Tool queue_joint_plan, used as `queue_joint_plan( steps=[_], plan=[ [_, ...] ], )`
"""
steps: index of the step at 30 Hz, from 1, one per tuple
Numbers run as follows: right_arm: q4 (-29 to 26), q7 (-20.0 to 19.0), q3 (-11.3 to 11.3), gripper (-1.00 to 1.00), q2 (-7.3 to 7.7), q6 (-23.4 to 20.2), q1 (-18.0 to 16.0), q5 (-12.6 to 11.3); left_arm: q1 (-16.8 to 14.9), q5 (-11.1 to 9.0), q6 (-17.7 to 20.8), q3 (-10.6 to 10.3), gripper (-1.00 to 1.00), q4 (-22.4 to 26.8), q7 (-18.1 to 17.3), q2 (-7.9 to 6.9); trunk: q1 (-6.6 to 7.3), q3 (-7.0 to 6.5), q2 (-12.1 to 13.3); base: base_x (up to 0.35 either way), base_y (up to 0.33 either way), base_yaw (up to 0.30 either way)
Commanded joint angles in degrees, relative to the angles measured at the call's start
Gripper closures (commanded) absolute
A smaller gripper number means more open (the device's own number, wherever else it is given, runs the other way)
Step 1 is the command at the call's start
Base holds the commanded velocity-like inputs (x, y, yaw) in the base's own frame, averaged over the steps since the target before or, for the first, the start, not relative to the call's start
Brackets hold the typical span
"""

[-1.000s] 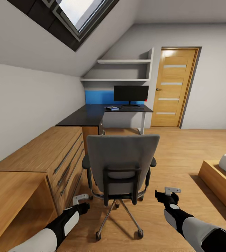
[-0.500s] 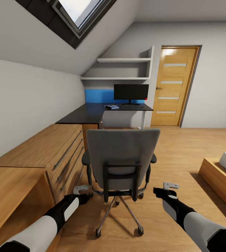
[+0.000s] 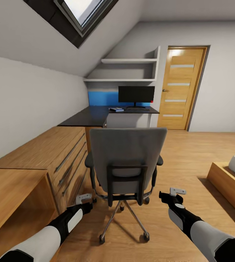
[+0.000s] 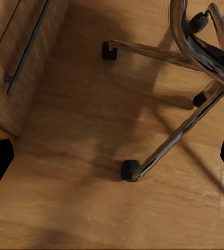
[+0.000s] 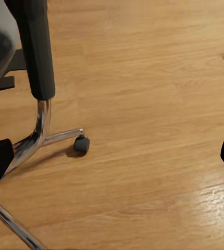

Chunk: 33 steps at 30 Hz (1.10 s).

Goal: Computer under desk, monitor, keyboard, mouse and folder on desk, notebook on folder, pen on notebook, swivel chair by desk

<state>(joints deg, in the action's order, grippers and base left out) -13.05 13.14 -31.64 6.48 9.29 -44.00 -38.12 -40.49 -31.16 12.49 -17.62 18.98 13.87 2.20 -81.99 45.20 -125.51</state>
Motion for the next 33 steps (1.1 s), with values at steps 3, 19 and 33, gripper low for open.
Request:
queue_joint_plan(
  steps=[3, 19, 33],
  plan=[
    [0.1, 0.2, -0.5, -1.00, -0.18, 0.3, 0.0, -0.5, 0.0, -0.5, -1.9, -0.5, -1.00, -0.3, 0.5, -0.01, -0.65, 0.60, -1.2, 0.000, 0.000, 0.000],
    [0.3, 0.0, -0.4, -1.00, -0.86, 0.9, 0.0, -0.4, 0.0, -0.4, -2.4, -0.4, -1.00, -0.9, 0.5, 0.28, -2.19, 1.86, -4.1, 0.011, 0.000, 0.000],
    [0.3, -0.1, -0.4, -1.00, -0.90, 1.5, 0.0, -0.3, 0.0, -0.1, -2.5, -0.4, -1.00, -1.2, 0.5, 0.25, -2.19, 1.86, -4.1, 0.189, -0.001, 0.000]
  ],
)
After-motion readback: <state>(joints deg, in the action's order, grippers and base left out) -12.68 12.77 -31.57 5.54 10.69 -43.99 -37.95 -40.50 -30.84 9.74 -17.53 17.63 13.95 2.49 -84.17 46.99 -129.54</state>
